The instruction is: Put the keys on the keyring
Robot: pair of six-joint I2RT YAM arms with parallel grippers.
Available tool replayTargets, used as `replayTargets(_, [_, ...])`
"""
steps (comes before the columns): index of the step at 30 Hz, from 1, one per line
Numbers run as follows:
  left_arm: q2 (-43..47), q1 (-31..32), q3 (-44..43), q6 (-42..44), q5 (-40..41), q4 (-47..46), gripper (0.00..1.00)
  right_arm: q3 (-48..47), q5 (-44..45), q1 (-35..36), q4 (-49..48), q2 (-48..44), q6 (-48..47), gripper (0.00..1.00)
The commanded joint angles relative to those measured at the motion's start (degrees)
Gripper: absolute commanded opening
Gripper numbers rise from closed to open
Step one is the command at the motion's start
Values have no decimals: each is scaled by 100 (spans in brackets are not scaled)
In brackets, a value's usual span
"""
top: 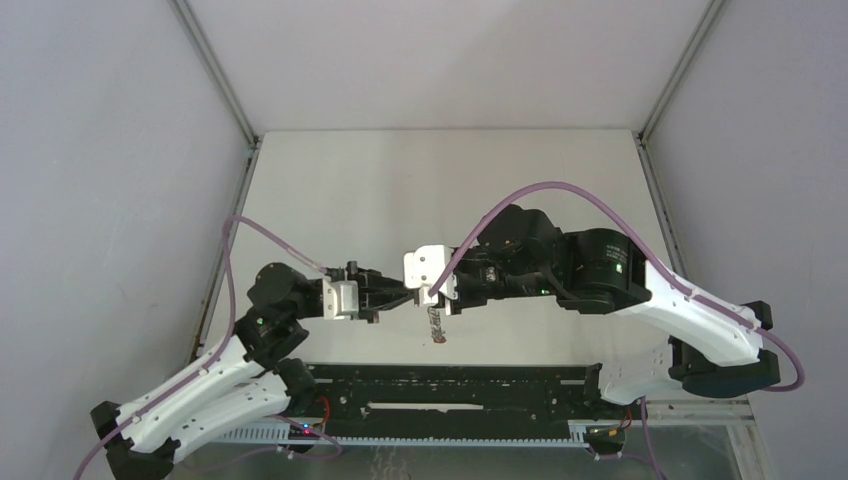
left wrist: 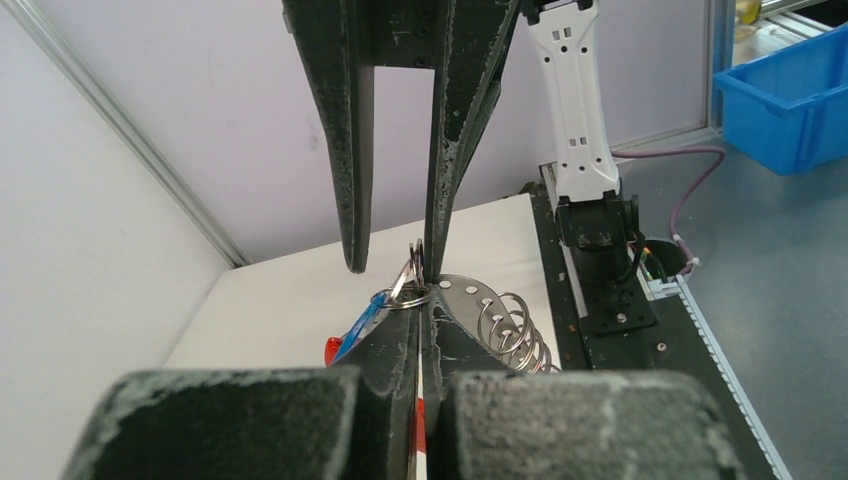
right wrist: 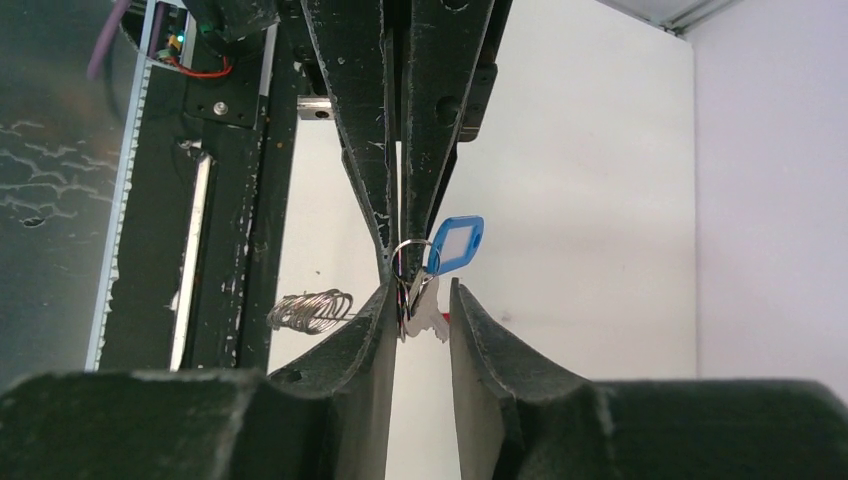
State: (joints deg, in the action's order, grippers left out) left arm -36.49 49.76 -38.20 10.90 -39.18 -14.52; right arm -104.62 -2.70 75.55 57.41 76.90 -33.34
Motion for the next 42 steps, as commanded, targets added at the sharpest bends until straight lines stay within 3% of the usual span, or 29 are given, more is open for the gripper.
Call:
replayTargets(1, [-7, 18, -87, -91, 38, -154, 0, 44, 270, 81, -420, -206, -101, 33])
replayTargets(10, [-7, 17, -105, -123, 101, -160, 0, 152, 145, 92, -274, -247, -78, 26])
replayTargets(20, [-24, 18, -127, -181, 146, -206, 0, 131, 198, 88, -76, -211, -68, 0])
replayTargets(25, [-16, 17, -140, -206, 173, -235, 0, 146, 559, 89, 2, -116, -19, 0])
replayTargets(29, [-12, 17, -144, -202, 166, -233, 0, 156, 575, 83, -15, -104, 58, 11])
replayTargets(34, [-7, 22, -144, -197, 157, -230, 0, 165, 504, 53, -164, -190, 116, 10])
replayTargets(42, [5, 21, -136, -193, 189, -252, 0, 161, 459, -17, -134, -240, 267, 22])
